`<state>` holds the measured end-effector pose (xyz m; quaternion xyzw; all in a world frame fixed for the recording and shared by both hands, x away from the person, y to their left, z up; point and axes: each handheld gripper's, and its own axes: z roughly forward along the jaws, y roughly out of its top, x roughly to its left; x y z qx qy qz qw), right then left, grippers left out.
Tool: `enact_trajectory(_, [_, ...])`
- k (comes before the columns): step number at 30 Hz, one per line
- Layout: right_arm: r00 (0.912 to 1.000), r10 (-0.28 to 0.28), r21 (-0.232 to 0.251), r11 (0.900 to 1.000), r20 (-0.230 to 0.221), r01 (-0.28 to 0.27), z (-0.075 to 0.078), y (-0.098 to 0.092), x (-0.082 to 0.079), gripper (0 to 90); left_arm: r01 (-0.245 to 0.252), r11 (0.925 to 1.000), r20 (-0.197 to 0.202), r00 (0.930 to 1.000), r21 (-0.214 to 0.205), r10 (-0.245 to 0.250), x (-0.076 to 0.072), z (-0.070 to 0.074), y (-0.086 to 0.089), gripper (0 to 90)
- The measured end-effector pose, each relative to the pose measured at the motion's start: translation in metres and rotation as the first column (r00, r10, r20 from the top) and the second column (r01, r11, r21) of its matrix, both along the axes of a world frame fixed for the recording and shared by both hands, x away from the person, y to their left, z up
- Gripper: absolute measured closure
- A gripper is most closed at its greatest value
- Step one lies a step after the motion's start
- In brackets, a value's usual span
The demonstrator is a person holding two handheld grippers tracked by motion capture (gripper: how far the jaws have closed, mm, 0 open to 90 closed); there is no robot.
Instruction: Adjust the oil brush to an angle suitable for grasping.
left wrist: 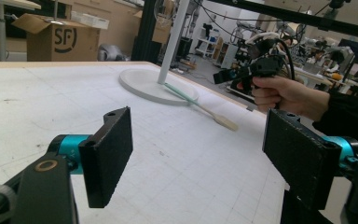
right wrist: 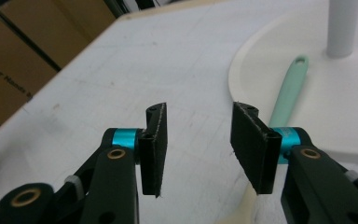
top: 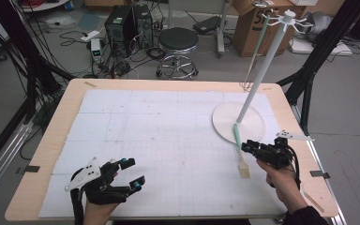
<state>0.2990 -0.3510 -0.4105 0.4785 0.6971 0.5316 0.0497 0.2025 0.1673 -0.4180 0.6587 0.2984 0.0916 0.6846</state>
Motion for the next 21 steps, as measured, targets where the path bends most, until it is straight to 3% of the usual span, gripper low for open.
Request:
enact_trajectory(5, [0.9972, 0.017, -0.053, 0.9984, -0.073, -0.021, -0.014, 0.009, 0.007, 70.8, 0.001, 1.0000, -0.001, 1.0000, -0.001, -0.001, 0.000, 0.000, 0.000, 24.9])
enact_trajectory(11, [0.9909, 0.019, -0.065, 0.9975, -0.133, -0.028, -0.024, 0.008, 0.019, 85.7, 0.001, 1.0000, -0.001, 1.0000, -0.001, -0.001, 0.000, 0.000, 0.001, 24.9])
enact_trajectory(16, [0.9834, 0.030, -0.064, 0.9971, -0.179, -0.043, -0.030, 0.008, 0.025, 89.3, 0.000, 1.0000, 0.000, 1.0000, 0.000, 0.000, 0.000, 0.000, 0.001, 24.9])
enact_trajectory(21, [0.9729, 0.033, -0.101, 0.9932, -0.229, -0.057, -0.037, 0.012, 0.029, 89.3, 0.000, 1.0000, 0.000, 1.0000, 0.000, 0.000, 0.000, 0.000, 0.001, 24.9])
